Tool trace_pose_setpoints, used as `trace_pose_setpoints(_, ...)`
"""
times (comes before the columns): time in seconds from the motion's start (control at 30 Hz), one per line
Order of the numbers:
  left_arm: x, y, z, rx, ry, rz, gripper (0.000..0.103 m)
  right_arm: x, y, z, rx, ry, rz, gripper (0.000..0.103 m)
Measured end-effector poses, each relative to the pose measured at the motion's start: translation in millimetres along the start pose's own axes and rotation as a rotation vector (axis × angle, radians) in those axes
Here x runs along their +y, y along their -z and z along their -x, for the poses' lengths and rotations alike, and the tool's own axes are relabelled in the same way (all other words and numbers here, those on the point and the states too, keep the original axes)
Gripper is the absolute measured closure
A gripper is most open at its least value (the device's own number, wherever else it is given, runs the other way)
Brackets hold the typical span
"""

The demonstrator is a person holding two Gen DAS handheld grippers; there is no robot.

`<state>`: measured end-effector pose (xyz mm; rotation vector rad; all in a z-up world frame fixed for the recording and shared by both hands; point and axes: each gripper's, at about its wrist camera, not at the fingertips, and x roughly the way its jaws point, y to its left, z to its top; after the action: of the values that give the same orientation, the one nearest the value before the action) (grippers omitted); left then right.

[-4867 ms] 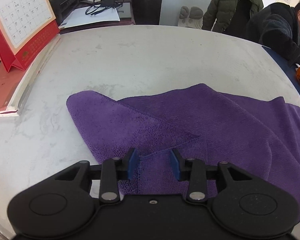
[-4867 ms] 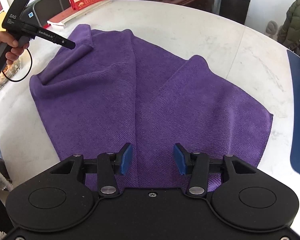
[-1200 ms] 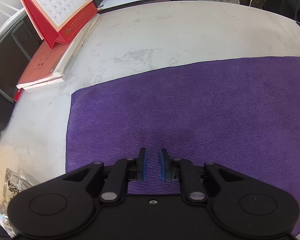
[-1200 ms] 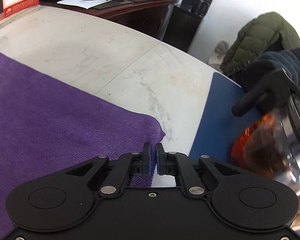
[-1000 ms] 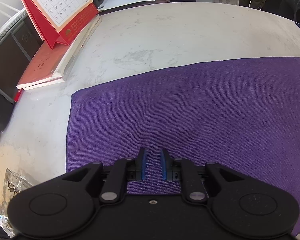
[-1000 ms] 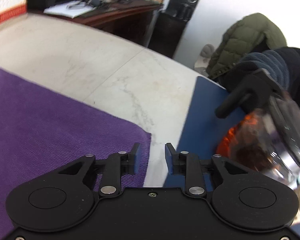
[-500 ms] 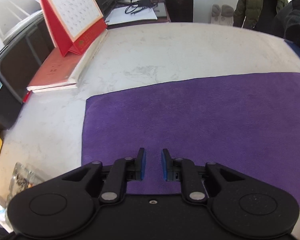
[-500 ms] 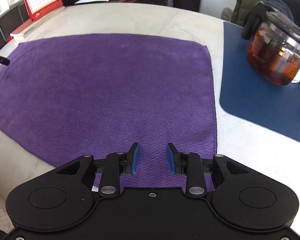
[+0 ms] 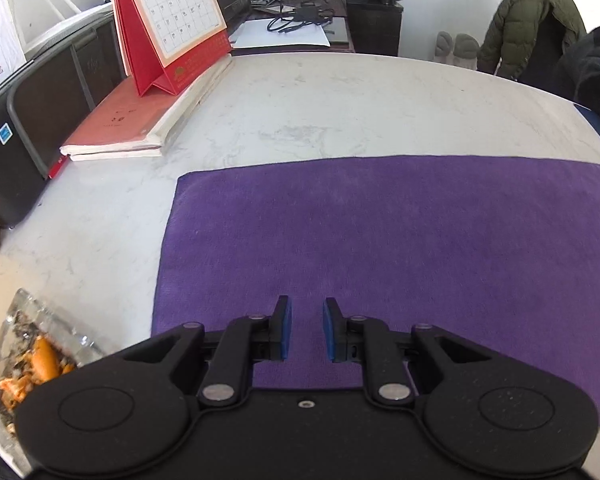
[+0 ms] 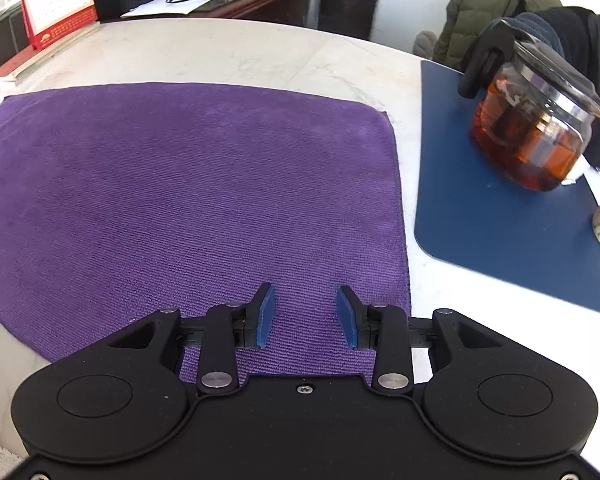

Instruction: Fold towel

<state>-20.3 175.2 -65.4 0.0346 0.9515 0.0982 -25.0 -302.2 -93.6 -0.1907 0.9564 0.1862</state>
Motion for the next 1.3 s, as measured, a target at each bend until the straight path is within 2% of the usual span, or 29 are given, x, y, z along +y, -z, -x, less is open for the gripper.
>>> trace_pose_setpoints(0.07, -2.2, 1.1, -12.6, 0.025, -0.012, -0.013, 0.087, -1.9, -0.6, -0.8, 0.008, 0.001, -0.035, 0.068)
trace_pose_setpoints(0.13, -1.9, 3.0, -15.5, 0.001, -0.009, -0.01, 0.087, -6.0, -0.9, 0.5, 0.033, -0.006, -0.112, 0.068)
trace_pose_setpoints(0.27, 2.6, -1.6, -20.6, -0.004, 0.013, 0.007, 0.087, -2.9, 5.3, 7.2, 0.053, 0.007, -0.128, 0.068)
trace_pose_setpoints(0.53, -8.0, -15.8, -29.8, -0.015, 0.03, -0.05, 0.087, 1.6, 23.2, 18.6, 0.092, 0.025, -0.164, 0.068)
trace_pose_setpoints(0.97, -22.0, -30.6, -39.7, -0.041, 0.075, -0.072, 0.087, 19.3, 45.2, 46.5, 0.164, 0.036, -0.211, 0.068)
trace_pose_setpoints(1.1, -12.8, -15.9, -11.3, -0.056, 0.062, -0.036, 0.086, 15.2, 33.7, 50.5, 0.159, 0.003, -0.161, 0.068)
trace_pose_setpoints(1.23, -5.0, 15.5, 3.9, 0.015, 0.012, -0.033, 0.085, 7.8, 7.5, 48.4, 0.088, 0.01, -0.123, 0.068)
trace_pose_setpoints(1.3, -4.6, 29.0, 6.8, 0.032, -0.009, -0.043, 0.085, 6.8, 1.0, 39.7, 0.083, 0.0, -0.108, 0.068)
